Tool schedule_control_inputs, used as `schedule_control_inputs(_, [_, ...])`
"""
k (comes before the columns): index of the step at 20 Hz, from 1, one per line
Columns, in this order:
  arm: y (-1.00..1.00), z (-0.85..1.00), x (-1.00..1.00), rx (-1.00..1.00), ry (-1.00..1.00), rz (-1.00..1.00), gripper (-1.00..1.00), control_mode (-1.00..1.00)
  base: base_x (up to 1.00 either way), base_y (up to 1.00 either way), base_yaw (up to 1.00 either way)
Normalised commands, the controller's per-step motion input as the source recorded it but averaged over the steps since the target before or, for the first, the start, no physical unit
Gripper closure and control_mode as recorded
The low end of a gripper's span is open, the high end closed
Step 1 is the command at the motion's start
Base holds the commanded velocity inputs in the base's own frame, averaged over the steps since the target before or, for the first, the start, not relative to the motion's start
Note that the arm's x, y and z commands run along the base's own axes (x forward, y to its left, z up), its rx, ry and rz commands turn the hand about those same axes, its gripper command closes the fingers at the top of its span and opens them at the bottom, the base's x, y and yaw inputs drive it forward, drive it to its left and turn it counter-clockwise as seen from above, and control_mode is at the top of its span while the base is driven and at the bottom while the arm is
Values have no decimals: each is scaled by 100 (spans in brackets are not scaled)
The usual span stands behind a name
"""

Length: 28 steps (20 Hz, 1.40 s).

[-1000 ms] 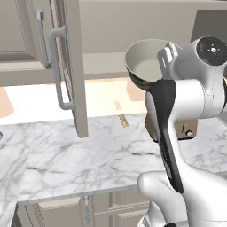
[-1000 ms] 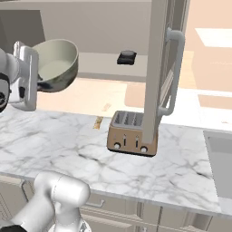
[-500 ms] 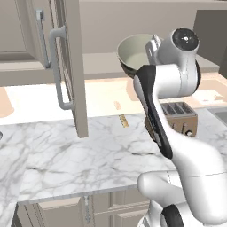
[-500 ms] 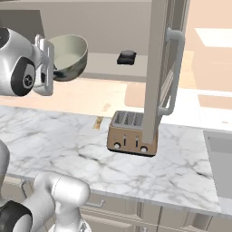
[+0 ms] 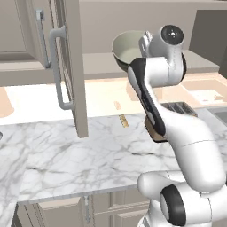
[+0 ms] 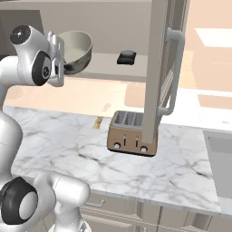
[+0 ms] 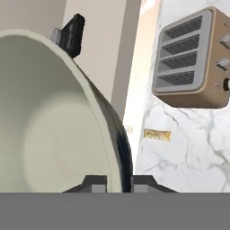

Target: Pick the mug and place it in the sink. Pick the bowl and place it in the open cabinet and then close the cabinet.

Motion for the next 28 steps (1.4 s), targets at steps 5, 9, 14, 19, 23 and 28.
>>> schedule_control_inputs(5, [5,0,60,0,0,1,100,-100,0,0,0])
schedule_control_inputs(9, [9,0,57,0,0,0,100,-100,0,0,0])
schedule_control_inputs(14, [11,0,52,0,1,0,100,-100,0,0,0])
schedule_control_inputs(19, [25,0,40,0,0,0,100,-100,0,0,0])
schedule_control_inputs(23, [19,0,4,0,0,0,100,-100,0,0,0])
schedule_control_inputs(28, [2,-8,0,0,5,0,100,-100,0,0,0])
